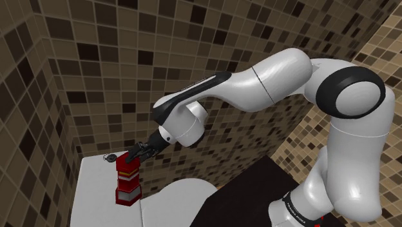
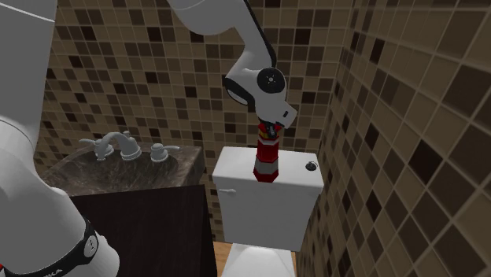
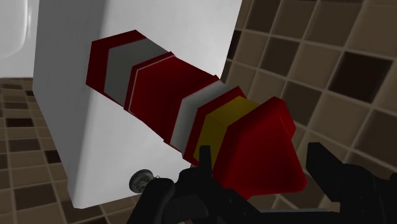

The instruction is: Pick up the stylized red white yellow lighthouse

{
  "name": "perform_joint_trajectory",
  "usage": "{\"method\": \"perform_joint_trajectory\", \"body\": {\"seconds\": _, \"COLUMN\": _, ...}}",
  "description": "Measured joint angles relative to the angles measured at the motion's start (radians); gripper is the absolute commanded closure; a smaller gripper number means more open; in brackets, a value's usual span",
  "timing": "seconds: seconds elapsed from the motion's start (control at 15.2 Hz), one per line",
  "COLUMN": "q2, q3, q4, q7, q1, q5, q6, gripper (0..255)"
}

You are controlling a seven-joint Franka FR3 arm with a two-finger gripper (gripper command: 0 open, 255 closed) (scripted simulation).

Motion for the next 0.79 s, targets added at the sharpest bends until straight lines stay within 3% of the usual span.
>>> {"method": "perform_joint_trajectory", "body": {"seconds": 0.46, "q2": 0.002, "q3": 0.000, "q4": 0.003, "q7": -0.004, "q1": 0.000, "q5": 0.003, "q6": 0.001, "gripper": 255}}
{"method": "perform_joint_trajectory", "body": {"seconds": 0.79, "q2": -0.043, "q3": -0.011, "q4": -0.022, "q7": 0.070, "q1": 0.007, "q5": -0.056, "q6": -0.013, "gripper": 255}}
